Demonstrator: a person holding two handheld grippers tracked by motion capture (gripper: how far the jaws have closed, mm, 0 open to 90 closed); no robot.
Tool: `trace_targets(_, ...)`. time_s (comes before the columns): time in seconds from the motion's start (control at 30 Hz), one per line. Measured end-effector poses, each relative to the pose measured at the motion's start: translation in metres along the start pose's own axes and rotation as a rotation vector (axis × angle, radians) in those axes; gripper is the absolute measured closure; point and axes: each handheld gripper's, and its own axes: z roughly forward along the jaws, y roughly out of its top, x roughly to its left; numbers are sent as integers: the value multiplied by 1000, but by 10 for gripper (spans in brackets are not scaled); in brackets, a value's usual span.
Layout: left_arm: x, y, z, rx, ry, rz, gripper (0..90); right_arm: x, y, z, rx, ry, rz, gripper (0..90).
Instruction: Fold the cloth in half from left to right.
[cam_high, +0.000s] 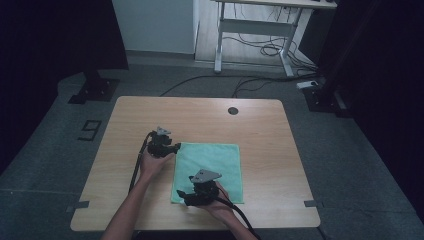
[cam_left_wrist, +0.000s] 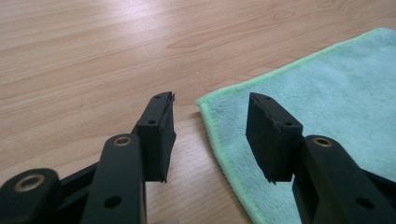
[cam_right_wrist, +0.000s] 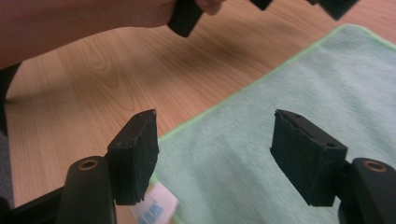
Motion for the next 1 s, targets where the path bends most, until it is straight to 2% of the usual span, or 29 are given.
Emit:
trace_targets(0.2,7,1,6,10,3,2,544,4,-1,10,11,8,0,329)
trace_targets(0.4,5,7,14,16,-4,30,538,4,-5,5,5,-3,12,337)
trace_targets(0.5,3,9,21,51,6,52,540,5,-8,1,1,-8,17,339)
trace_targets(0.63,2,10,28,61,17,66,563,5,-11,-2,-1,-13,25,341)
trace_targets(0.77,0,9,34,92,36,94,605,6,-12,-3,-8,-16,34,348)
trace_targets(1.0,2,7,37,103,3,83,612,10,-12,-1,-4,-20,33,353)
